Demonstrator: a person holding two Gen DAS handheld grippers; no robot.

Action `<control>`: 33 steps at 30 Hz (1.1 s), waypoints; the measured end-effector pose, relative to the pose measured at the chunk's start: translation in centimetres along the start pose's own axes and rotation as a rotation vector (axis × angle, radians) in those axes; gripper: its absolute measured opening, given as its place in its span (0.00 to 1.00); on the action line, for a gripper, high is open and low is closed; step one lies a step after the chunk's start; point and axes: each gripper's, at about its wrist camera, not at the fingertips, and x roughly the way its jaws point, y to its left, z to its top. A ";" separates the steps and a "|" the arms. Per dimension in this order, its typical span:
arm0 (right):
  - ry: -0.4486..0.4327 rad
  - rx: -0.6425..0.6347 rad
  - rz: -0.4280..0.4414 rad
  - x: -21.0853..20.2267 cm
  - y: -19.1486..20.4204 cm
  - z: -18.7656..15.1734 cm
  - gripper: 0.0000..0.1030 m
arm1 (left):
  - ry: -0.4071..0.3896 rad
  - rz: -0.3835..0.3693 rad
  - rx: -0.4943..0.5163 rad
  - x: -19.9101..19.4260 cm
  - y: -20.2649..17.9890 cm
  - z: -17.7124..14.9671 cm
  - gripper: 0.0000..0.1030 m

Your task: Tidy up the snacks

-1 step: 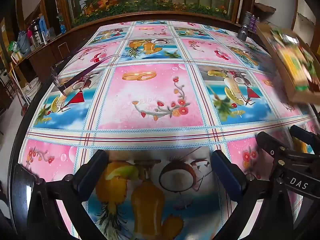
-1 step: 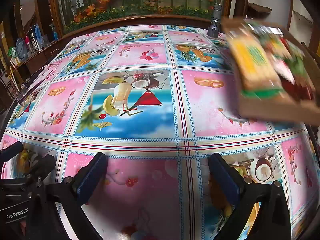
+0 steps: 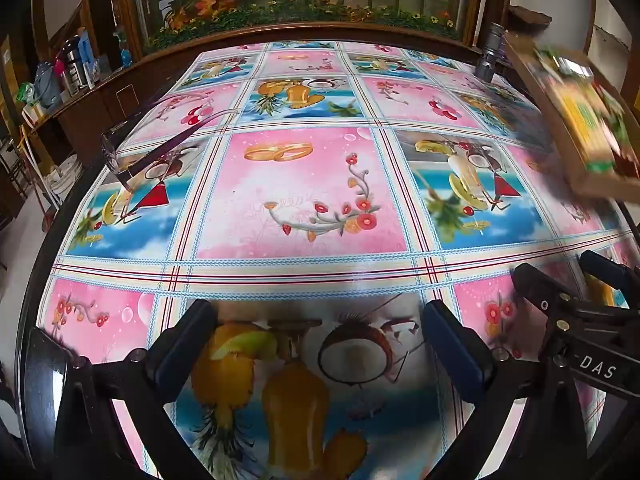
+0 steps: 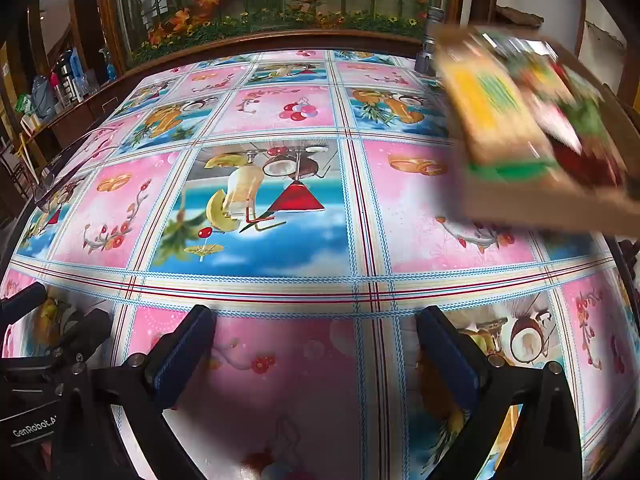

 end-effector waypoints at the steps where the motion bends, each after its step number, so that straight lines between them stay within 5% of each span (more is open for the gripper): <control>1: -0.001 -0.002 -0.003 0.0 0.0 0.0 1.00 | -0.003 0.001 0.001 0.0 0.0 0.0 1.00; 33: 0.001 -0.001 -0.002 -0.3 0.4 -0.2 1.00 | -0.005 0.001 0.004 0.0 0.0 -0.1 1.00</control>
